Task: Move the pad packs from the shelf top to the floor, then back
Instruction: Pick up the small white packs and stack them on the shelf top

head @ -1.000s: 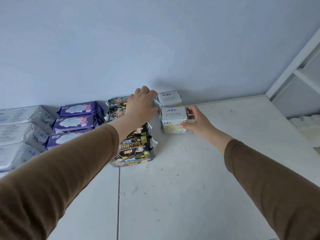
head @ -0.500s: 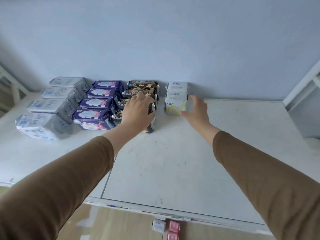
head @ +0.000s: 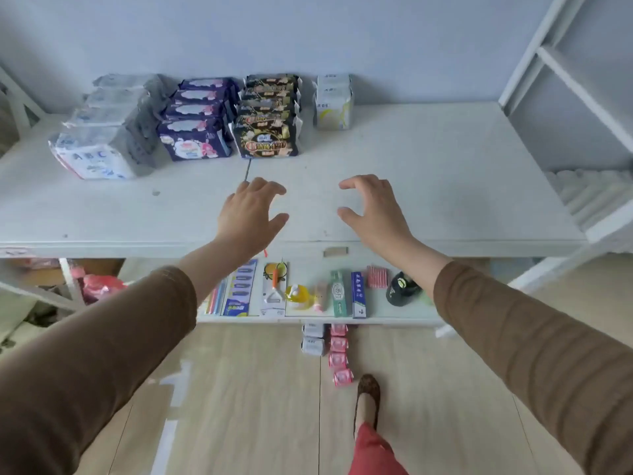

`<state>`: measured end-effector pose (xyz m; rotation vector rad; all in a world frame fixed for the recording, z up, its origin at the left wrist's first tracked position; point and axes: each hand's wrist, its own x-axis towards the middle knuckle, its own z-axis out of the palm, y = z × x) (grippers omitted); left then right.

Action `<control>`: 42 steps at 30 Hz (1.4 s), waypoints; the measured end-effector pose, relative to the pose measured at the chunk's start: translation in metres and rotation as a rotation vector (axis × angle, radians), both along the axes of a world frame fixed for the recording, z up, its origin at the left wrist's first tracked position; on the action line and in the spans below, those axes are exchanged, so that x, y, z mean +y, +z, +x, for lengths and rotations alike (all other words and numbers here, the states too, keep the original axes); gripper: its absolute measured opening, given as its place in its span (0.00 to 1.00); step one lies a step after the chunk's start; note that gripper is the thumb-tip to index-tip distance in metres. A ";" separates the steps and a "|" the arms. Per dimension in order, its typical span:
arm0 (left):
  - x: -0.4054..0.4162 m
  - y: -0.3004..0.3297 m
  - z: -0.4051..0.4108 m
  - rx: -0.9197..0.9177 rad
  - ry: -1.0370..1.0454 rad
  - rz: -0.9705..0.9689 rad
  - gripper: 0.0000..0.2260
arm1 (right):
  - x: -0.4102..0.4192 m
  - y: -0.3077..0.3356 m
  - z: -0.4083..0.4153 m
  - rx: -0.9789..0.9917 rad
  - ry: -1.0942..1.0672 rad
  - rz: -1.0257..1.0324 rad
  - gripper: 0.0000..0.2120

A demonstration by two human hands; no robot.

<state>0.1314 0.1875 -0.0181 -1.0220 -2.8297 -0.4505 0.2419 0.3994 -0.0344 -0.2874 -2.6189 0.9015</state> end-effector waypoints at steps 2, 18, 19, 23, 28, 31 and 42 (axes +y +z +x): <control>-0.035 -0.019 0.037 -0.024 -0.021 0.050 0.17 | -0.031 -0.015 0.043 0.053 -0.028 -0.031 0.16; -0.142 -0.319 0.192 -0.578 0.022 -0.189 0.20 | -0.124 -0.301 0.200 -0.483 -0.217 -0.355 0.14; -0.142 -0.342 0.191 -0.598 0.039 -0.206 0.21 | -0.125 -0.323 0.200 -0.503 -0.225 -0.374 0.14; -0.137 -0.433 0.181 -0.645 0.112 -0.256 0.21 | -0.129 -0.417 0.191 -0.564 -0.252 -0.428 0.13; -0.119 -0.547 0.147 -0.657 0.118 -0.268 0.23 | -0.134 -0.535 0.161 -0.627 -0.215 -0.490 0.18; -0.104 -0.612 0.119 -0.648 0.094 -0.237 0.24 | -0.135 -0.603 0.135 -0.630 -0.201 -0.422 0.22; -0.053 -0.786 0.019 -0.571 0.061 -0.174 0.28 | -0.126 -0.788 0.036 -0.656 -0.090 -0.114 0.33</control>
